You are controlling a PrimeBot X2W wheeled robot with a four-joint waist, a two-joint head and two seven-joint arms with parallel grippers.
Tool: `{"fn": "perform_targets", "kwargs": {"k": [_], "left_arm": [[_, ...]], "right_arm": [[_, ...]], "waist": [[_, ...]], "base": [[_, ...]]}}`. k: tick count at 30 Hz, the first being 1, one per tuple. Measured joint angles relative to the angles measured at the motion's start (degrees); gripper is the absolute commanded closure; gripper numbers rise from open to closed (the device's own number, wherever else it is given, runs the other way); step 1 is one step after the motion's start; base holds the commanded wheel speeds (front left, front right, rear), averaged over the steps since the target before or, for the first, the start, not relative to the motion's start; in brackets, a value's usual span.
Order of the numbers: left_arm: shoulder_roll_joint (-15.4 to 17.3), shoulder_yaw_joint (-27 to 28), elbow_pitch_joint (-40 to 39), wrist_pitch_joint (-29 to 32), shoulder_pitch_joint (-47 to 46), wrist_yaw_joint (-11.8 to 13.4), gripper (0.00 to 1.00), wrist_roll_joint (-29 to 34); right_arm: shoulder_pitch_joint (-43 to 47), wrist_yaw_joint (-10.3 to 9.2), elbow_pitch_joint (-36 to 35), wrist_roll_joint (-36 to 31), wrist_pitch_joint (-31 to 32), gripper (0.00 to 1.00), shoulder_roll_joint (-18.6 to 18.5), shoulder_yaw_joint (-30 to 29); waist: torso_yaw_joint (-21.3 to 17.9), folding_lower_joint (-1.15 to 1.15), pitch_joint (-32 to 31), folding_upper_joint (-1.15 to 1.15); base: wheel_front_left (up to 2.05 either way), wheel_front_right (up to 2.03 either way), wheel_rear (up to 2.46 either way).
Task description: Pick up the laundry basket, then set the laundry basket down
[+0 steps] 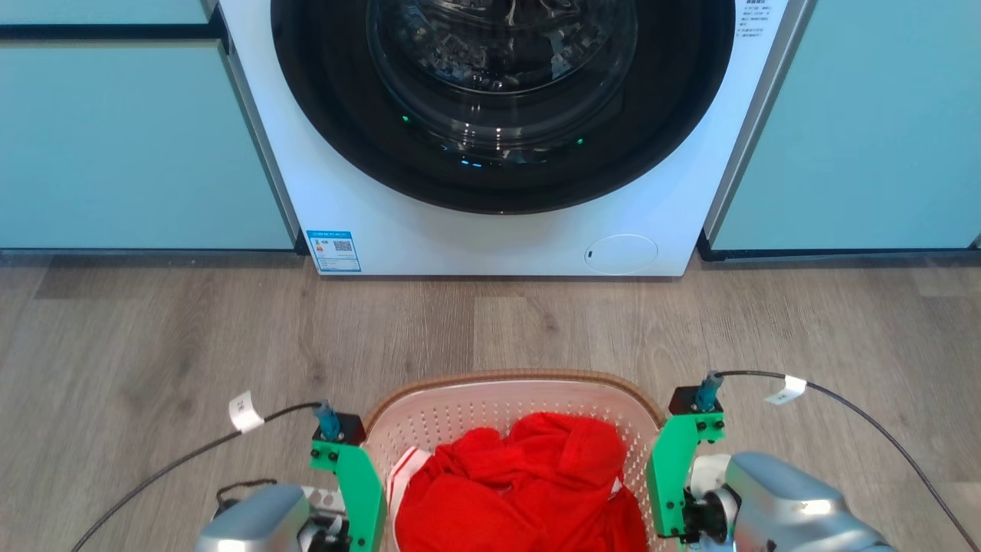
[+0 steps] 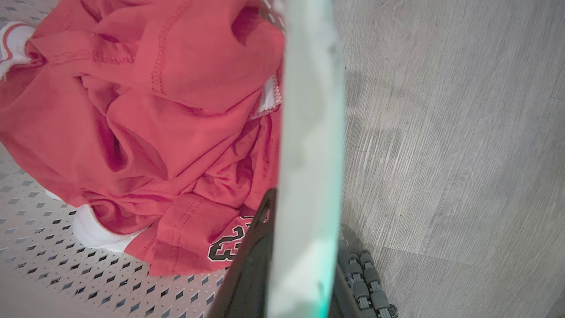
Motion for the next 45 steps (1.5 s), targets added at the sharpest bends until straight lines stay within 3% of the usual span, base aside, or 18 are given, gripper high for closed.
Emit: {"fn": "perform_targets", "kwargs": {"k": [45], "left_arm": [[0.08,-0.31,-0.07,0.91,0.83,0.0,1.0,-0.01]], "right_arm": [[-0.03,-0.01,0.55,5.6,-0.52,1.0,0.0,5.86]], "waist": [[-0.58,0.01,-0.81,0.0]], "base": [[0.0,0.0,0.0]]}}
